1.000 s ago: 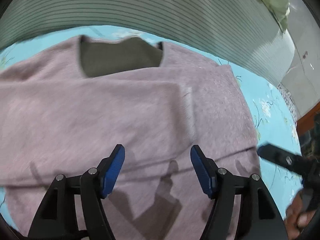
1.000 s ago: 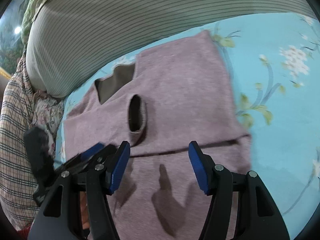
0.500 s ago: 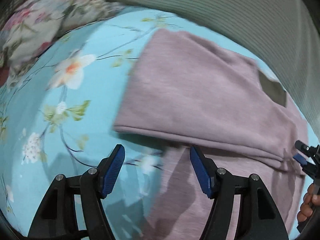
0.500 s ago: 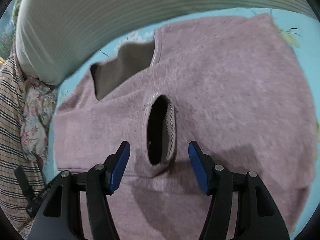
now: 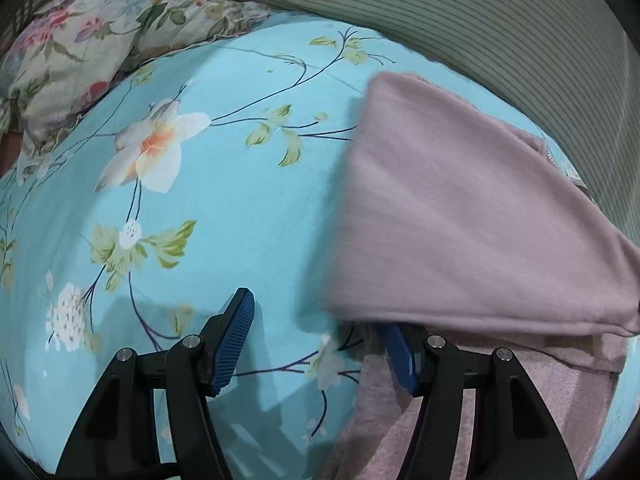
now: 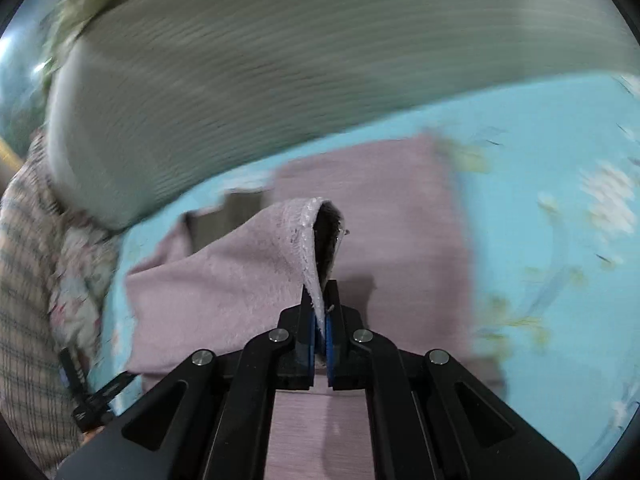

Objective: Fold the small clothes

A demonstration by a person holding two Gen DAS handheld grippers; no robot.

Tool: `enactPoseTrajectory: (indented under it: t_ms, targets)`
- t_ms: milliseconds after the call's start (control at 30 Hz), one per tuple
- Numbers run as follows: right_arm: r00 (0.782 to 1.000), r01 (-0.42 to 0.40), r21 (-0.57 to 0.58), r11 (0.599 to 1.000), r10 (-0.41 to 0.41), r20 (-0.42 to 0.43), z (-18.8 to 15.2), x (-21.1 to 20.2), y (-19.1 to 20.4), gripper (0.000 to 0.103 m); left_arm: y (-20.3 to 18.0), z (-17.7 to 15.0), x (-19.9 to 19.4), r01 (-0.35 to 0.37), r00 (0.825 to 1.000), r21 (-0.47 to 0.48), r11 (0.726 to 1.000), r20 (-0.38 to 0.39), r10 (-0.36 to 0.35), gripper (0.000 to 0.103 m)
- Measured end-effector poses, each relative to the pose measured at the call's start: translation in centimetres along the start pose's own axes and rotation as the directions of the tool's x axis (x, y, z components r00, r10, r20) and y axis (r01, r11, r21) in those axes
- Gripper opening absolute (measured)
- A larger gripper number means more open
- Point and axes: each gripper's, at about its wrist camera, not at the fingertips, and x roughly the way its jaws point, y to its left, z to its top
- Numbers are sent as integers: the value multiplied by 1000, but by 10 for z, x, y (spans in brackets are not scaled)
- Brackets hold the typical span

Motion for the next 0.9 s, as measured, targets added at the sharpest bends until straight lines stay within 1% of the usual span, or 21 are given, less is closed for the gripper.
enactPoseTrajectory:
  t_ms: [33,100,167,233,300,400,500,567,600,633,700,733,767,833,900]
  targets:
    - [1000,15,20,1000,-15,-12,-2,3,-10,4,-1,2,1,4,1000,3,1000,-1,-4,63]
    - [999,38,20,999,-38,-28,-8,8,-17,4,-7,3,4,13,1000,17,1000,-5,-13,64]
    - [999,40,18,999,-39,-19,-11,7,-17,4,-16,1,5,-3,1000,49,999,-4,3,63]
    - [999,34,28,999,-34,12,-13,1,-18,4,-20,0,6,-25,1000,74,997,0,25,59]
    - [998,55,24,998,-55,18,-14,0,-19,4,-20,-1,5,-12,1000,80,997,-7,12,56]
    - [997,63,31,998,-64,40,-11,-4,-18,4,-22,-2,1,-5,1000,106,994,-8,6,56]
    - [997,70,23,997,-71,37,-7,-5,-19,4,-26,-3,-5,12,1000,128,992,1,-12,50]
    - [996,87,10,996,-87,15,-9,0,-20,4,-25,-6,-9,-14,1000,125,992,22,11,47]
    - [995,94,4,996,-94,10,-9,3,-18,4,-21,-5,-7,-26,1000,102,994,18,24,44]
    - [995,100,0,995,-100,18,-10,2,-17,4,-16,-4,-2,-20,1000,78,997,1,20,41]
    - [992,110,-1,994,-109,61,-7,-9,-18,4,-11,-4,6,21,999,41,999,-43,-19,36]
    - [988,125,2,992,-125,87,-6,-15,-19,4,-14,-5,5,30,999,52,998,-45,-27,36]
    - [986,135,7,991,-135,96,-4,-16,-20,4,-19,-8,1,36,999,73,997,-41,-33,35]
    - [988,138,18,990,-138,66,-2,-11,-26,4,-26,-10,-4,51,998,120,991,-29,-47,35]
    - [988,148,0,989,-147,43,-4,-6,-25,4,-30,-11,-4,49,999,136,990,-28,-45,36]
